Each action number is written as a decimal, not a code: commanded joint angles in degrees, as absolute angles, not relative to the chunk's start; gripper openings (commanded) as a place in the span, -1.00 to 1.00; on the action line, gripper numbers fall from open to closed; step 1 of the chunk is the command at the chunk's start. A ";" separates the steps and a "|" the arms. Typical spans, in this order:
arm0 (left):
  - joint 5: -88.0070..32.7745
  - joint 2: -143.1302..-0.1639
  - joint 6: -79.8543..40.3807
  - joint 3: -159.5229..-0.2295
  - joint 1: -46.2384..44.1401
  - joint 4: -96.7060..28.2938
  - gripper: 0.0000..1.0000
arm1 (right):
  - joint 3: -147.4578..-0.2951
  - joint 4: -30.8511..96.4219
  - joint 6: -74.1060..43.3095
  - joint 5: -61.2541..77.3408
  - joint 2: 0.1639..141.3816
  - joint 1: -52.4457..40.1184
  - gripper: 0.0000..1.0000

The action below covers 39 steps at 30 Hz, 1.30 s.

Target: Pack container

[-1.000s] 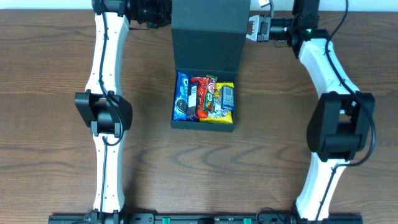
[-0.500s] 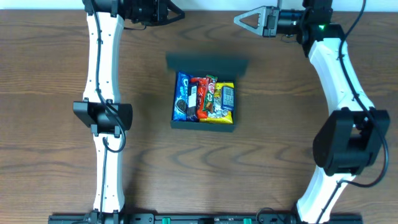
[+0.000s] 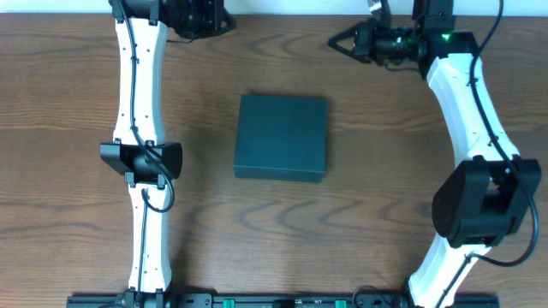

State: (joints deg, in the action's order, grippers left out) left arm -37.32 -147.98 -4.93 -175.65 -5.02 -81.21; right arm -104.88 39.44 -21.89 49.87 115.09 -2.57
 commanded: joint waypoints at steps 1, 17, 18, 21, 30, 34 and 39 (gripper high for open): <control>-29.43 -147.61 -10.28 -178.08 -4.78 -82.78 -0.88 | -105.01 41.67 -23.03 34.26 113.27 -3.46 -0.96; -16.99 -123.57 -1.91 -179.02 -5.28 -96.79 -0.88 | -105.01 40.16 5.08 27.00 91.07 -3.44 -0.92; -16.88 -121.38 -1.76 -177.97 -5.28 -96.79 -0.88 | -105.01 40.36 5.28 26.98 90.02 -3.44 -0.93; -13.96 -114.32 -1.26 -171.87 -5.28 -96.79 -0.88 | -105.01 42.81 5.30 27.00 87.85 -3.44 -0.96; -8.80 -90.80 -0.56 -137.69 -5.28 -96.66 -0.88 | -105.01 53.43 6.96 28.12 85.27 -3.46 -0.97; -8.95 -79.92 -0.62 -125.49 -5.28 -96.47 -0.88 | -105.01 58.08 6.94 31.40 85.08 -3.51 -0.97; -8.80 -64.07 -0.62 -111.44 -5.28 -93.71 -0.88 | -104.99 64.84 6.94 31.94 85.08 -5.06 -0.97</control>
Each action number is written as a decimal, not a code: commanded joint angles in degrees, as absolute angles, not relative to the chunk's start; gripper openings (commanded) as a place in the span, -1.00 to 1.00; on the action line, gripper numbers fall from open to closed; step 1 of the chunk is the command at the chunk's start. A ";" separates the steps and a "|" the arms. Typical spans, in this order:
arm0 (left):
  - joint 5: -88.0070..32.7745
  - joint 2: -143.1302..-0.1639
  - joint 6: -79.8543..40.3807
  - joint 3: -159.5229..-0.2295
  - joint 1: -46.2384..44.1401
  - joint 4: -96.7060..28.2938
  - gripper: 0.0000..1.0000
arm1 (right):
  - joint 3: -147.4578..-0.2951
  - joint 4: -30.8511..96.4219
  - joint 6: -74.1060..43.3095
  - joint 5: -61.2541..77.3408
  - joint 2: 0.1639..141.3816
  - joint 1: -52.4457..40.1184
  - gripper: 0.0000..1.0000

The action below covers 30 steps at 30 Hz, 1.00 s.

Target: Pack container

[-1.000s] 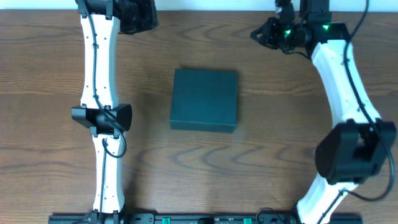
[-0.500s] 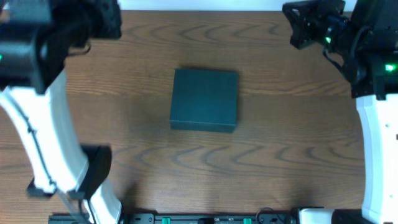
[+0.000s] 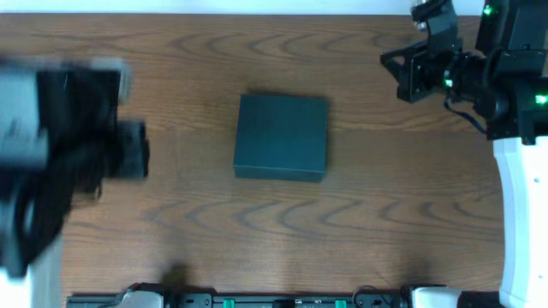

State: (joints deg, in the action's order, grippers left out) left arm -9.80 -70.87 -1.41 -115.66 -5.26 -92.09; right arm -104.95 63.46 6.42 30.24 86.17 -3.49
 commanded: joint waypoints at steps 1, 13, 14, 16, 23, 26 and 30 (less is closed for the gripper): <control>-8.80 -60.51 -0.78 -108.51 -5.28 -93.25 -0.88 | -104.99 66.13 6.94 31.94 85.08 -5.58 -0.97; -8.47 -47.57 -1.91 -99.18 -5.28 -91.44 0.90 | -104.99 70.13 6.92 31.48 85.08 -7.20 0.98; -8.49 -47.57 -1.89 -99.09 -5.28 -91.48 0.91 | -104.99 70.13 6.92 31.48 85.08 -7.20 0.98; -8.49 -47.55 -1.91 -99.09 -5.28 -91.98 0.90 | -104.99 70.13 6.94 31.48 85.08 -7.20 0.99; -8.49 -47.55 -1.89 -99.09 -5.28 -92.88 0.90 | -104.99 70.13 6.92 31.48 85.08 -7.20 0.98; -8.49 -47.55 -1.89 -99.09 -5.28 -92.88 0.90 | -104.99 70.13 6.92 31.48 85.08 -7.20 0.99; -8.49 -47.55 -1.89 -99.09 -5.28 -92.88 0.91 | -104.99 70.13 6.92 31.48 85.08 -7.20 0.98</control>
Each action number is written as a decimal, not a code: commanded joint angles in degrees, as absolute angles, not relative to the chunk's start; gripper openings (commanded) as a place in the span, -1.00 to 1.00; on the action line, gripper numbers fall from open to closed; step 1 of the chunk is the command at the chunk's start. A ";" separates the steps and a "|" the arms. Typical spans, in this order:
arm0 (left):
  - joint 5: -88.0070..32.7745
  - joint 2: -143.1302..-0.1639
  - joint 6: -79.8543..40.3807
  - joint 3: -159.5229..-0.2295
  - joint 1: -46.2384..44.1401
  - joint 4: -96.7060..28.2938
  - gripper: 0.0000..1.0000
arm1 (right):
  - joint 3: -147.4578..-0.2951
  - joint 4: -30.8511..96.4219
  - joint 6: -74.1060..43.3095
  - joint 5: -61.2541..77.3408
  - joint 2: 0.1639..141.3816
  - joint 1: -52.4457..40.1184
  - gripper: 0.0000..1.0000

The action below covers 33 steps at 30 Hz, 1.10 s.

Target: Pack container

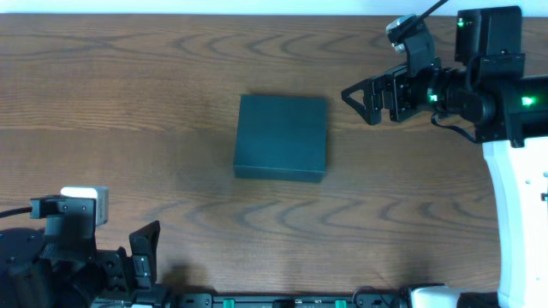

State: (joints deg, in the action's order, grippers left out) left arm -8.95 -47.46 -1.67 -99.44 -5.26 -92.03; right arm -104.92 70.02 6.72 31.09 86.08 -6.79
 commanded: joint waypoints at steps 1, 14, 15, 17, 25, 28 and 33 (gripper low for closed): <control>-8.49 -47.55 -1.89 -99.09 -5.28 -92.88 0.91 | -104.99 70.13 6.94 31.48 85.08 -7.20 0.98; -4.01 -39.29 -1.26 -92.75 -0.16 -82.67 0.91 | -104.99 70.13 6.94 31.48 85.08 -7.20 0.98; -3.75 -37.63 -1.23 -90.11 0.58 -80.27 0.91 | -104.99 70.13 6.92 31.48 85.08 -7.20 0.98; -2.94 -33.74 -1.26 -83.44 2.02 -74.98 0.91 | -104.99 70.13 6.92 31.48 85.08 -7.20 0.98; -1.89 -20.93 1.52 -58.87 3.75 -57.17 0.90 | -104.99 70.13 6.92 31.48 85.08 -7.20 0.98; -1.45 -18.57 1.98 -53.21 3.75 -53.56 0.91 | -104.99 70.13 6.92 31.48 85.08 -7.20 0.98; -1.78 -14.63 1.91 -43.97 3.75 -47.00 0.90 | -104.99 70.13 6.92 31.48 85.08 -7.20 0.98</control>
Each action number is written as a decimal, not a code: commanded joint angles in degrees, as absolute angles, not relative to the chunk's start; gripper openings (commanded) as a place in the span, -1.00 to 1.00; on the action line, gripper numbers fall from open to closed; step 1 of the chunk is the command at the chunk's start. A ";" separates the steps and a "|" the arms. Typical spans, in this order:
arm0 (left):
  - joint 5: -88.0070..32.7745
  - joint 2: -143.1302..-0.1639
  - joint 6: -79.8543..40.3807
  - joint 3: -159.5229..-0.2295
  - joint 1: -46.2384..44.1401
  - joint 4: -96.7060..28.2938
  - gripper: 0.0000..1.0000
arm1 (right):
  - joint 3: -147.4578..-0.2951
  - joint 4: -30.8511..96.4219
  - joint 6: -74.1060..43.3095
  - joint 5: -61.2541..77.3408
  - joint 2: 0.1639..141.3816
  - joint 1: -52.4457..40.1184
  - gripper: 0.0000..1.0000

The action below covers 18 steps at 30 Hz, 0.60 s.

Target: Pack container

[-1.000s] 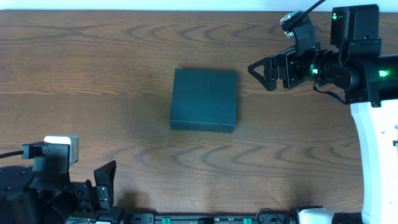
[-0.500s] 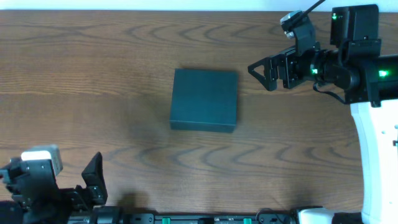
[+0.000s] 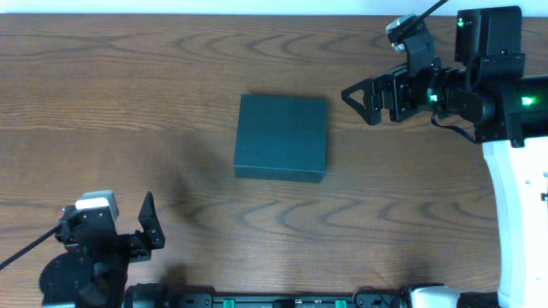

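Observation:
A dark teal closed box (image 3: 282,137), the container, lies flat in the middle of the wooden table (image 3: 171,77). My right gripper (image 3: 353,101) hangs open to the right of the box, fingers pointing left toward it and holding nothing, a short gap away. My left gripper (image 3: 150,224) sits low at the front left, well away from the box; its fingers point upward and appear open and empty.
The right arm's white links (image 3: 514,214) run down the right edge. The left arm's body (image 3: 81,265) fills the front left corner. A black rail (image 3: 282,299) lines the front edge.
The left gripper has shifted slightly up and to the right in the front left corner. The right gripper and the box stand as before.
First both arms reached to the table's back edge, grippers near the far corners. Then the left arm was a blur at the left and the right gripper sat at the back right. Later the left arm was at the front left and the right gripper open beside the box.

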State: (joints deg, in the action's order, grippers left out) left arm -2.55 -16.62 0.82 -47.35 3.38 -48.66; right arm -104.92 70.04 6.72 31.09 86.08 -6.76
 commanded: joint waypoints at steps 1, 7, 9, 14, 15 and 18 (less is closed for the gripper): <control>-2.17 -13.52 1.91 -41.60 3.75 -45.15 0.91 | -104.99 70.13 6.94 31.48 85.08 -7.20 0.98; -4.56 -8.05 0.69 -29.67 3.75 -34.92 0.90 | -104.99 70.13 6.92 31.48 85.08 -7.20 0.99; -4.54 -6.90 -0.62 -26.85 3.75 -32.64 0.90 | -104.99 70.13 6.92 31.48 85.08 -7.20 0.99; -5.72 -3.42 -2.22 -21.15 3.75 -29.12 0.90 | -104.99 70.13 6.92 31.48 85.08 -7.20 0.99; -5.96 -2.96 -2.17 -20.25 3.75 -28.58 0.90 | -104.99 70.13 6.92 31.48 85.08 -7.20 0.98; -6.04 -2.04 -2.37 -17.67 3.73 -26.85 0.91 | -104.99 70.13 6.92 31.48 85.08 -7.20 0.98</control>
State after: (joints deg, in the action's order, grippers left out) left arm -5.19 -3.07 -1.52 -19.25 3.38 -27.81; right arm -104.92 70.06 6.72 31.09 86.08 -6.76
